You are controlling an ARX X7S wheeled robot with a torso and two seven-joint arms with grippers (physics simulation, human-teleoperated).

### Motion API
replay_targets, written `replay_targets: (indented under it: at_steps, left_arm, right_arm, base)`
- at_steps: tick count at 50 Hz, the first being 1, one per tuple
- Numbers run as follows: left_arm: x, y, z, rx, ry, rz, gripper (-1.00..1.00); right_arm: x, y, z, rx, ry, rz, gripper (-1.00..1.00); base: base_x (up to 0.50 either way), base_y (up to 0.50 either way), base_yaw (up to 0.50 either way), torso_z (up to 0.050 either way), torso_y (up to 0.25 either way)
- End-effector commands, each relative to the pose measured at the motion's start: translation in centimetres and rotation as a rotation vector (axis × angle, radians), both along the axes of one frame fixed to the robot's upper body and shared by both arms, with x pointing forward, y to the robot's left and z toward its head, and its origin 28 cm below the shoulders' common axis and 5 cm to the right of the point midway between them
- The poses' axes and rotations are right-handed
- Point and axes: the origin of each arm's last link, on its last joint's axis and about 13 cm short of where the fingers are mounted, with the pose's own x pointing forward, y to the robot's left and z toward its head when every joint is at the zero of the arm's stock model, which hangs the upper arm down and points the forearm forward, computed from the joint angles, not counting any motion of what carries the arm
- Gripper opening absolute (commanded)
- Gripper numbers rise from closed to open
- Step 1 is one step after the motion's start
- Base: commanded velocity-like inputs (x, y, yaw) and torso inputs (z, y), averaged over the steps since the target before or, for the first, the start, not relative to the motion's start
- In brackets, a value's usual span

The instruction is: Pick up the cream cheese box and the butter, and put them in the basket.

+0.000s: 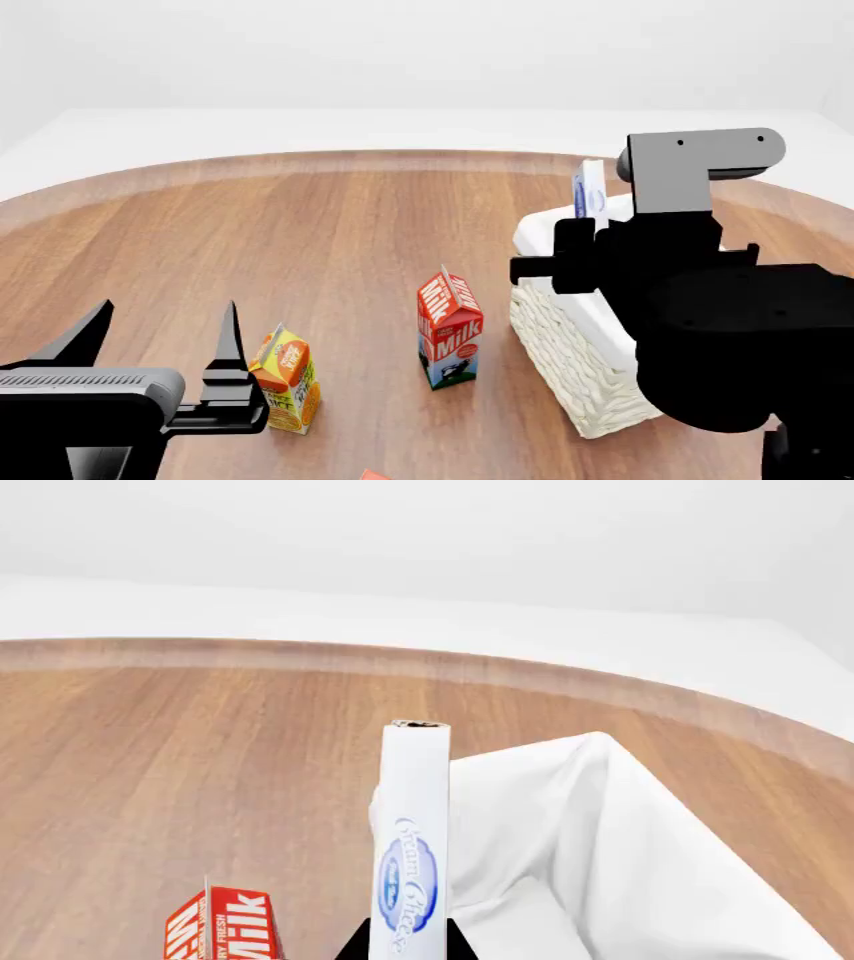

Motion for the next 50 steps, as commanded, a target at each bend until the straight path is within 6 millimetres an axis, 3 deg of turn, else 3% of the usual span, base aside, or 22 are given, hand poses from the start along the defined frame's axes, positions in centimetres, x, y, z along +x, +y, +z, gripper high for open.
replay_targets:
  at_steps: [1,26,50]
  left_arm:
    - [0.0,0.0,0.0,0.001,0.001,0.001,1.0]
    - [0.0,-0.1,0.0,0.0,0.0,-0.003,1.0]
    - [0.1,0.0,-0.1,0.001,-0.001,-0.001,1.0]
  right_arm:
    - [2.1,-1.2,-0.3,0.001,0.03,-0.067,-1.0]
    - [6.8,-3.5,-3.5,-0.013,0.193,-0.192,-1.0]
    - [7.8,-4.6,-3.5,0.057,0.256,-0.278,-1.0]
  base:
    - [0.0,0.0,0.0,0.0,0.0]
    - [0.0,0.0,0.0,0.0,0.0]
    - [0.0,0.0,0.0,0.001,0.001]
